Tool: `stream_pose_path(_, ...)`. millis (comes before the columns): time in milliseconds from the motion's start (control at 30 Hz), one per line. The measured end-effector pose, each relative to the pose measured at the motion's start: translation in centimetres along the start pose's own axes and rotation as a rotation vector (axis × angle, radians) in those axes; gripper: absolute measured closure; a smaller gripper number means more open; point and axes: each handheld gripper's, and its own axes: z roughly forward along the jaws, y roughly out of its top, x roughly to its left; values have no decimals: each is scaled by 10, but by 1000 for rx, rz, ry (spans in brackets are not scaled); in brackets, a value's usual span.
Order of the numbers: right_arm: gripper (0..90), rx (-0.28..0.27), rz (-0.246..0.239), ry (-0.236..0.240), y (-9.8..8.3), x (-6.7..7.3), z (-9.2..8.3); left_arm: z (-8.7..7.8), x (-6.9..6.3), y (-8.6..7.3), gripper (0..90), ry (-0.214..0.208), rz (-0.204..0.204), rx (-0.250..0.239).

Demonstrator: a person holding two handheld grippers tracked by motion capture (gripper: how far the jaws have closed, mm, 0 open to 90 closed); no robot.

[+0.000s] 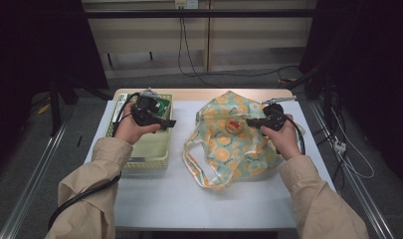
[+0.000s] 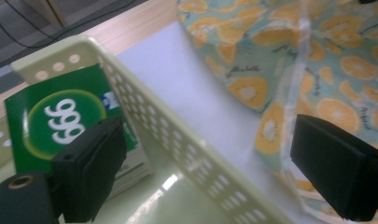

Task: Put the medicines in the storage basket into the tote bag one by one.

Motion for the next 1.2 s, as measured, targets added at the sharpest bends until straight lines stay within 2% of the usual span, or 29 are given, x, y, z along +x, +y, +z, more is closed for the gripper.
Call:
stream_pose_path(33,889,-1,0,-1,0,0,0,0,2,-1,105,9,0,5)
stream_pose_path(67,889,-2,1,1,0,-1,0,0,2,-1,105,35,-3,7)
stream_pose_path(100,890,-1,1,2,0,-1,0,0,5,-2,105,11,-8,0)
stream_pose_path(133,889,0,-1,2,-1,-1,0,1,7,-3,105,14,-13,0)
stream_pose_path(267,890,-4,-1,4,0,-1,-2,3,14,-5,105,34,-46,-7)
stream_pose_path(533,890,-5,3,7,-1,-2,-3,8,23,-4,105,78,-61,-12)
stream_pose_path(600,889,-5,0,9,-1,-1,-3,10,24,-4,104,76,-73,-14)
stream_pose_path(867,889,-6,-2,13,-1,-1,-3,16,36,-8,104,123,-89,1)
stream_pose_path(1200,889,-5,1,16,-1,-2,-4,25,48,-14,95,161,-130,-5)
